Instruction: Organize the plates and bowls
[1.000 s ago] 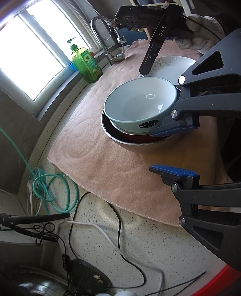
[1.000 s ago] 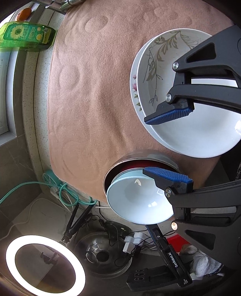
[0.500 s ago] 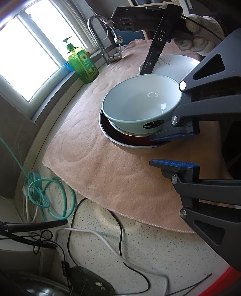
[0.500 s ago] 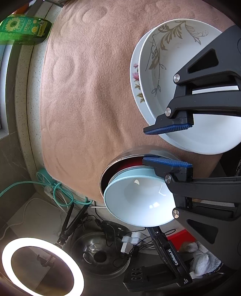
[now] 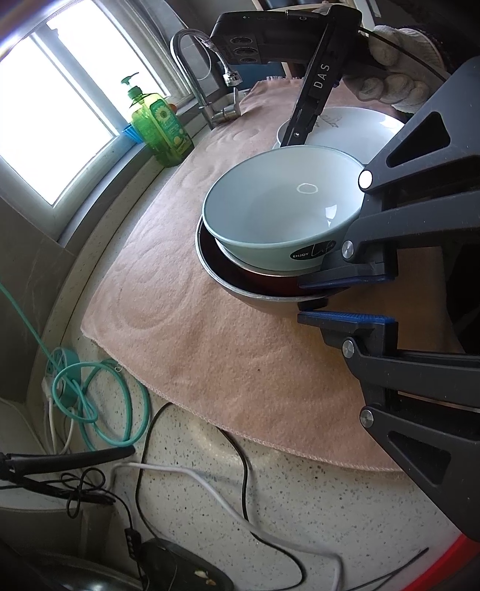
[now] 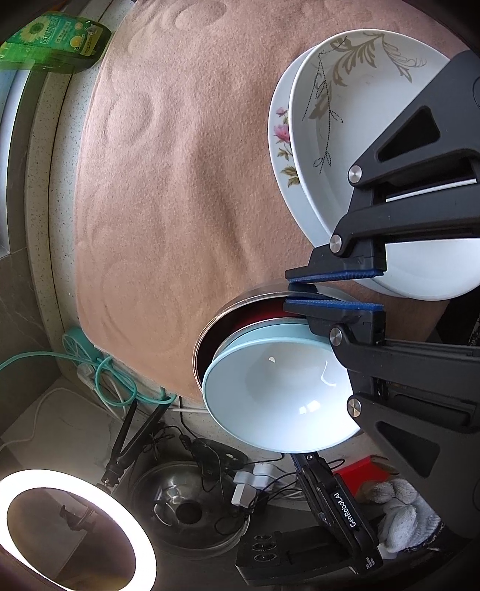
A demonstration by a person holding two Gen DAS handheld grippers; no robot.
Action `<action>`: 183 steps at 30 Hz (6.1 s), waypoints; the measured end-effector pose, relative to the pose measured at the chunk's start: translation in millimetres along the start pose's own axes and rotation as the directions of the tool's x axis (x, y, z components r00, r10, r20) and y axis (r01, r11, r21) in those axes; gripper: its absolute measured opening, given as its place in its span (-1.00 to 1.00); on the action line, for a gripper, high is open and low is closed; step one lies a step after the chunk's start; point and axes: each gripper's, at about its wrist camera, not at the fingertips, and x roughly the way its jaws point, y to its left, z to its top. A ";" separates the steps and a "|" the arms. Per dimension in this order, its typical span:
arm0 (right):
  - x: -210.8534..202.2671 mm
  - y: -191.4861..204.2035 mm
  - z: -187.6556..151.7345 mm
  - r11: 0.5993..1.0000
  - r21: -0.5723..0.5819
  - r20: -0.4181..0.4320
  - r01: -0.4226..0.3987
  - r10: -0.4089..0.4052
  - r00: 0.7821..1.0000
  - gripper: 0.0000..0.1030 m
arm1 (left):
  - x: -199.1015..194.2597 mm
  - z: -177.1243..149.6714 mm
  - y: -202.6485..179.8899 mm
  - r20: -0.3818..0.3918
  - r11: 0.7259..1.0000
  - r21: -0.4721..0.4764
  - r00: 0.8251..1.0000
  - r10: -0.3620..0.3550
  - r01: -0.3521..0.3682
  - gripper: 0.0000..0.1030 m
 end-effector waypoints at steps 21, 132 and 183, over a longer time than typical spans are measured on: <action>-27.9 3.7 -0.7 1.000 0.021 0.030 -0.007 0.006 1.000 -0.82 | -18.6 2.4 -15.6 0.043 1.000 0.010 0.999 0.016 -0.017 -0.80; -173.6 -120.3 -106.8 0.987 0.105 0.166 0.124 -0.141 0.976 -0.15 | -9.7 -42.4 -146.0 0.029 0.987 0.163 1.000 -0.010 0.005 -0.56; -214.0 -85.3 -148.1 0.964 -0.001 0.387 0.267 -0.246 0.889 0.80 | -54.2 -103.5 -178.7 0.226 0.936 0.272 0.960 0.163 -0.223 0.40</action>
